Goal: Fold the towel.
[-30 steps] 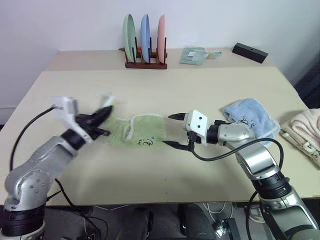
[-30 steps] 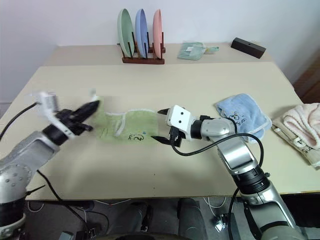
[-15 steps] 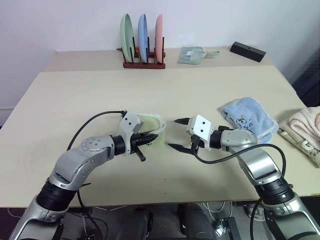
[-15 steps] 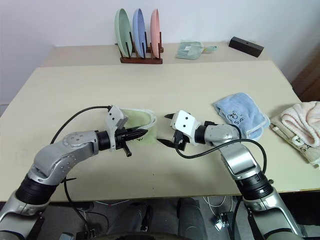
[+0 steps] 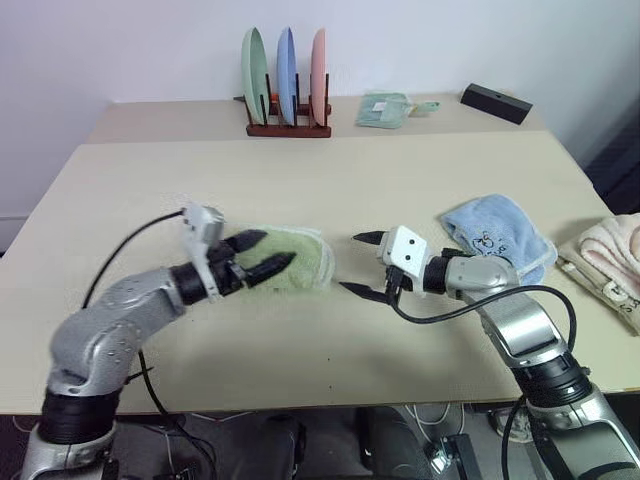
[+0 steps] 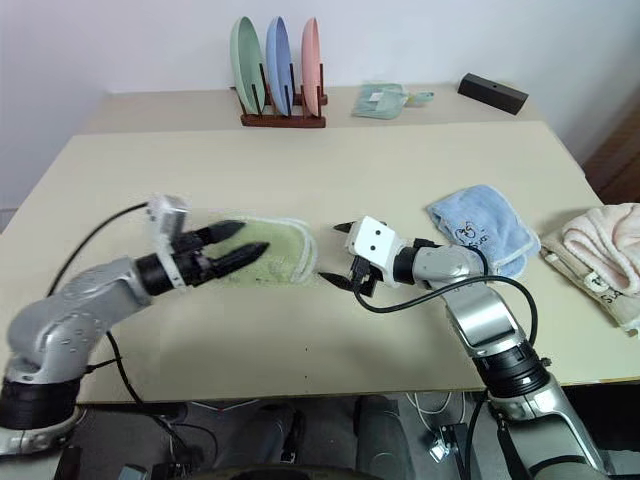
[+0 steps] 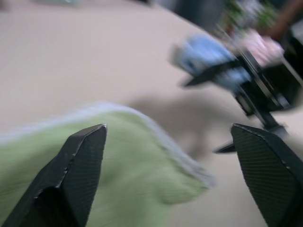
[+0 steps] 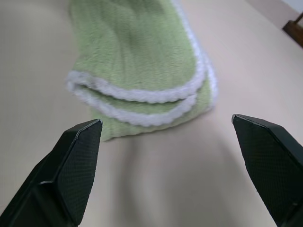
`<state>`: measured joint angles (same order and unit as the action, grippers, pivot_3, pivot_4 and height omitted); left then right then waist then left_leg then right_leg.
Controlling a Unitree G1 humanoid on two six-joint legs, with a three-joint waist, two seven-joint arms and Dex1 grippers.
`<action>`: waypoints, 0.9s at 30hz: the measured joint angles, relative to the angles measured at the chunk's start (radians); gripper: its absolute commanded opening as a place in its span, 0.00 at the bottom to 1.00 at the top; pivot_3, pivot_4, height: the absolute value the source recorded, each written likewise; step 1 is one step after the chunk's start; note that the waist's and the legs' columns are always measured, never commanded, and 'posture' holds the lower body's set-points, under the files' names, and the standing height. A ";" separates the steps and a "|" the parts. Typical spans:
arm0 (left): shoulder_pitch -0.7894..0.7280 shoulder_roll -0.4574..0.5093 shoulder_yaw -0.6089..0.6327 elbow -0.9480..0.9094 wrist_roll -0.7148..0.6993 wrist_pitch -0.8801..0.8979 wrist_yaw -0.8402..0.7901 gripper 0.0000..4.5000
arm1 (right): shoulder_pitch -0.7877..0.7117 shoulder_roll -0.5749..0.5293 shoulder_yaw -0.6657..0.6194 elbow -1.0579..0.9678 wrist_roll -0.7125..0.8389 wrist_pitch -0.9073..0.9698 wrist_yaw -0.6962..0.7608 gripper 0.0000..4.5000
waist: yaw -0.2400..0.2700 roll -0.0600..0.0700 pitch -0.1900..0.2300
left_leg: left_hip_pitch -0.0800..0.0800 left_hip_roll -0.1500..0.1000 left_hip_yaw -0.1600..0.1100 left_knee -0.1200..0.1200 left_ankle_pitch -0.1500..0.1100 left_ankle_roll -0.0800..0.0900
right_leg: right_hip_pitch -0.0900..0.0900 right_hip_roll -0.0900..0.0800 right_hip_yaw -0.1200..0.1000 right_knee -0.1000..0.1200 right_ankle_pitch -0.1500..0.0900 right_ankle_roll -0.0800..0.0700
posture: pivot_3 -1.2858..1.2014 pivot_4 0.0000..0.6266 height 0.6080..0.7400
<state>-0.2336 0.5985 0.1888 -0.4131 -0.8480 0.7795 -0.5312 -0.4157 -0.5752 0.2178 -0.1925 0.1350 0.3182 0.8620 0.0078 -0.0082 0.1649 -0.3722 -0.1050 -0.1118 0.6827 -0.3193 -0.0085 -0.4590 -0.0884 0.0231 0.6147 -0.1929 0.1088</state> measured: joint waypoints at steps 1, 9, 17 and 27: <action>0.008 -0.002 0.037 0.007 0.009 -0.008 0.027 0.69 | -0.011 0.014 -0.008 0.001 0.016 0.011 -0.001 0.72 | 0.001 0.000 0.000 | 0.000 0.000 0.000 0.000 0.000 0.000 | 0.000 0.000 0.000 0.000 0.000 0.000 | 0.52 0.24 0.85; 0.010 -0.032 0.036 0.050 0.119 -0.061 0.090 0.00 | -0.118 0.176 -0.030 0.013 0.097 0.104 -0.054 0.01 | 0.003 0.000 0.000 | 0.000 0.000 0.000 0.000 0.000 0.000 | 0.000 0.000 0.000 0.000 0.000 0.000 | 0.52 0.24 0.85; -0.003 -0.072 -0.183 0.254 0.354 -0.214 0.017 0.00 | -0.177 0.363 0.145 0.362 -0.036 0.101 -0.157 0.01 | -0.011 0.000 -0.001 | -0.001 0.000 0.000 -0.001 0.000 0.000 | -0.002 0.000 0.000 0.001 0.000 0.000 | 0.52 0.24 0.85; 0.062 -0.155 -0.136 0.294 0.383 -0.310 0.005 0.00 | -0.116 0.360 0.145 0.366 -0.069 0.001 -0.163 0.12 | -0.020 0.001 -0.002 | 0.001 -0.001 -0.001 -0.001 0.000 0.000 | 0.000 0.000 0.000 0.001 0.000 0.000 | 0.52 0.24 0.85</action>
<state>-0.1713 0.4433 0.0530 -0.1191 -0.4645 0.4691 -0.5258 -0.5316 -0.2148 0.3631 0.1730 0.0665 0.3192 0.6985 -0.0119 -0.0077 0.1629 -0.3714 -0.1057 -0.1123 0.6819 -0.3192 -0.0087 -0.4594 -0.0886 0.0229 0.6155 -0.1928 0.1088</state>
